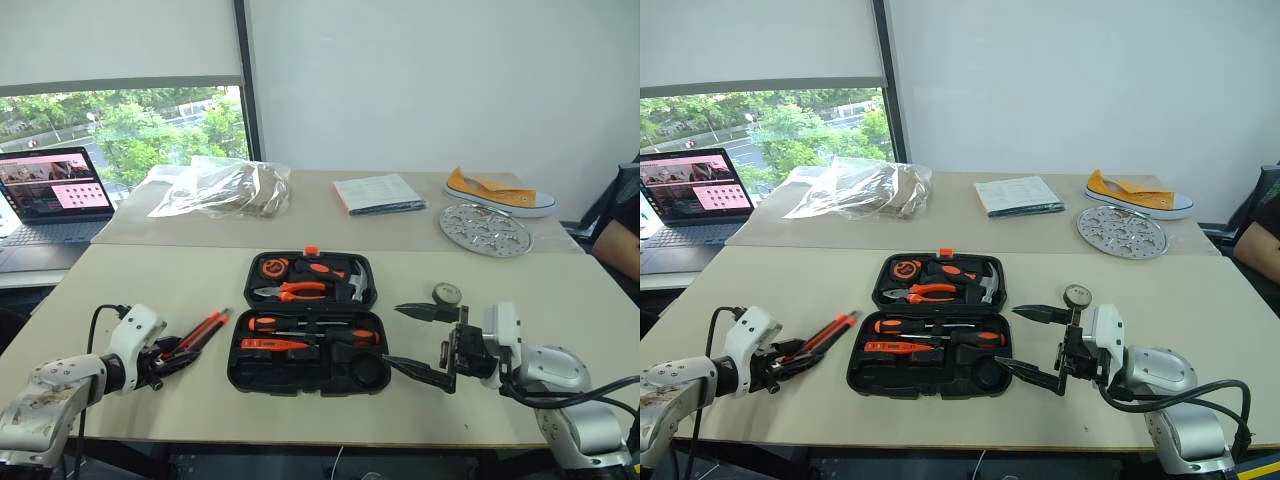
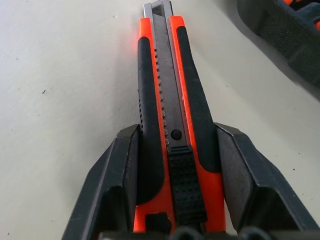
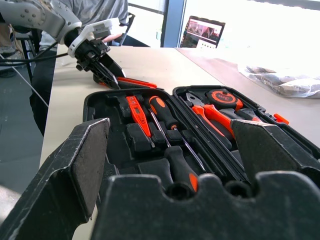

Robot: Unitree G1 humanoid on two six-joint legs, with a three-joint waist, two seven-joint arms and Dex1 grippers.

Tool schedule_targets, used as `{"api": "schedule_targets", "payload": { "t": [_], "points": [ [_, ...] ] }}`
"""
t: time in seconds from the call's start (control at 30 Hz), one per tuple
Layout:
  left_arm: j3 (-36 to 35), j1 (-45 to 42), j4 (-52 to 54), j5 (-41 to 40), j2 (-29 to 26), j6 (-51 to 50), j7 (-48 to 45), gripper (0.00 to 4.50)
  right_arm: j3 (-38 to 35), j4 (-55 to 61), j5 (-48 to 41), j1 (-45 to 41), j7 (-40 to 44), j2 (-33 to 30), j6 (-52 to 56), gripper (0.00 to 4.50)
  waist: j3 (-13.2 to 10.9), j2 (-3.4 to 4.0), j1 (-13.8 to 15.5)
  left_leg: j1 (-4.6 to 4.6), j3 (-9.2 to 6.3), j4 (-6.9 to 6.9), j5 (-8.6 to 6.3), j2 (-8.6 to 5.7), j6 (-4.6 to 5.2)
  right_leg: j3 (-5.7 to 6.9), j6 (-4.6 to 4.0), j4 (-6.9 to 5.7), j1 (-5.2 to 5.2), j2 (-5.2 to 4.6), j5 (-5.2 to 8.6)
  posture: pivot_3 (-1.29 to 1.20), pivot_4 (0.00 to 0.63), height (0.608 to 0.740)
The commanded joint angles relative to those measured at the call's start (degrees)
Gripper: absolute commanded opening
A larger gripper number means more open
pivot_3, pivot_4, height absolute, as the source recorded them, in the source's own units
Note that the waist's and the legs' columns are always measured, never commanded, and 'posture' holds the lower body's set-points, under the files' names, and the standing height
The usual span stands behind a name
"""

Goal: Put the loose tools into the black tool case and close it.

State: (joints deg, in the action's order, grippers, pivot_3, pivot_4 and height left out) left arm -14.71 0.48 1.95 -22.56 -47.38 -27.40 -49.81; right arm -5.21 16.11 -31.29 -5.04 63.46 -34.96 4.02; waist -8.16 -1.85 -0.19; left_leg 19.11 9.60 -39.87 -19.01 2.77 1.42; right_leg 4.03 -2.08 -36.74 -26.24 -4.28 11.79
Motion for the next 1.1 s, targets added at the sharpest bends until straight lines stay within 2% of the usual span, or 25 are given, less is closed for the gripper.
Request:
{"api": "schedule_targets", "payload": {
  "t": [0.03, 0.13, 0.2, 0.33, 0.4, 0.5, 0.63, 0.83, 1.1],
  "points": [
    [-6.5, -0.1, -3.9, -2.6, -0.6, 9.7, -6.4, 1.76, -1.8, 2.0, -1.4, 0.3, -0.3, -0.9, 0.2, 4.5, 0.0, -0.02, 0.0, 0.01, -0.01, 0.0, 0.01, 0.02, -0.01, 0.03, -0.01, 0.0, -0.01, 0.01, 0.01, 0.0, 0.15, 0.74],
    [-9.0, -2.1, -5.9, -5.7, -1.9, 16.3, -14.8, 1.76, -2.3, 2.1, -1.7, 0.6, 0.0, -1.6, 0.3, 4.5, 0.0, -0.03, 0.1, 0.06, -0.02, -0.01, 0.02, 0.02, -0.03, 0.09, -0.03, 0.0, -0.04, -0.01, 0.02, 0.0, 0.15, 0.74],
    [-7.8, -4.3, -3.0, -8.8, -3.1, 15.2, -20.1, 1.76, -2.7, 2.2, -2.0, 0.8, 0.3, -2.2, 0.5, 4.5, 0.0, -0.03, 0.5, 0.08, -0.01, -0.03, 0.02, 0.0, -0.02, 0.1, -0.03, 0.01, -0.03, -0.04, 0.02, 0.0, 0.15, 0.74],
    [1.6, -9.6, 4.6, -9.0, -5.7, 11.6, -25.9, 1.76, -2.8, 2.2, -2.4, 1.3, 0.9, -3.4, 0.7, 4.5, 0.0, -0.04, 1.2, 0.16, -0.03, -0.1, 0.0, -0.08, 0.01, 0.2, -0.01, 0.04, -0.01, -0.1, 0.01, 0.0, 0.15, 0.74],
    [9.2, -13.6, 7.8, -5.0, -5.8, 11.4, -27.4, 1.76, -2.6, 2.4, -2.5, 1.6, 0.9, -3.6, 0.7, 4.5, 0.0, -0.04, 1.1, 0.13, -0.03, -0.1, 0.0, -0.13, 0.02, 0.13, 0.01, 0.03, 0.02, -0.09, 0.0, 0.0, 0.15, 0.74],
    [19.7, -18.5, 9.1, 3.4, -4.5, 13.2, -27.4, 1.76, -2.3, 3.2, -2.5, 2.0, 0.5, -3.6, 1.0, 4.5, 0.0, -0.03, 0.9, 0.11, -0.02, -0.11, 0.01, -0.22, 0.01, 0.05, 0.03, 0.0, 0.06, 0.0, 0.0, 0.0, 0.15, 0.74],
    [26.9, -21.9, 7.6, 9.9, -1.3, 12.6, -24.1, 1.76, -2.3, 4.6, -2.3, 2.9, -0.4, -3.4, 1.5, 4.5, 0.0, -0.04, 0.1, 0.16, -0.02, -0.09, 0.03, -0.22, -0.04, -0.12, 0.03, 0.02, 0.05, 0.21, 0.0, 0.0, 0.15, 0.74],
    [30.9, -22.8, 5.2, 13.4, 1.6, 13.9, -23.6, 1.76, -3.0, 6.3, -2.1, 4.9, -2.0, -3.3, 1.6, 4.5, 0.0, -0.04, 0.6, 0.1, -0.1, -0.17, 0.05, -0.12, -0.03, -0.07, 0.03, 0.01, 0.05, 0.18, 0.0, 0.0, 0.15, 0.74],
    [34.0, -25.6, 1.2, 16.9, 1.5, 18.6, -26.7, 1.76, -2.7, 6.3, -2.0, 5.1, -2.9, -3.2, 1.3, 4.5, 0.0, -0.04, 0.9, 0.1, -0.11, -0.26, 0.0, -0.15, 0.11, -0.08, 0.09, 0.01, 0.09, 0.08, -0.01, 0.0, 0.15, 0.74]
  ]
}}
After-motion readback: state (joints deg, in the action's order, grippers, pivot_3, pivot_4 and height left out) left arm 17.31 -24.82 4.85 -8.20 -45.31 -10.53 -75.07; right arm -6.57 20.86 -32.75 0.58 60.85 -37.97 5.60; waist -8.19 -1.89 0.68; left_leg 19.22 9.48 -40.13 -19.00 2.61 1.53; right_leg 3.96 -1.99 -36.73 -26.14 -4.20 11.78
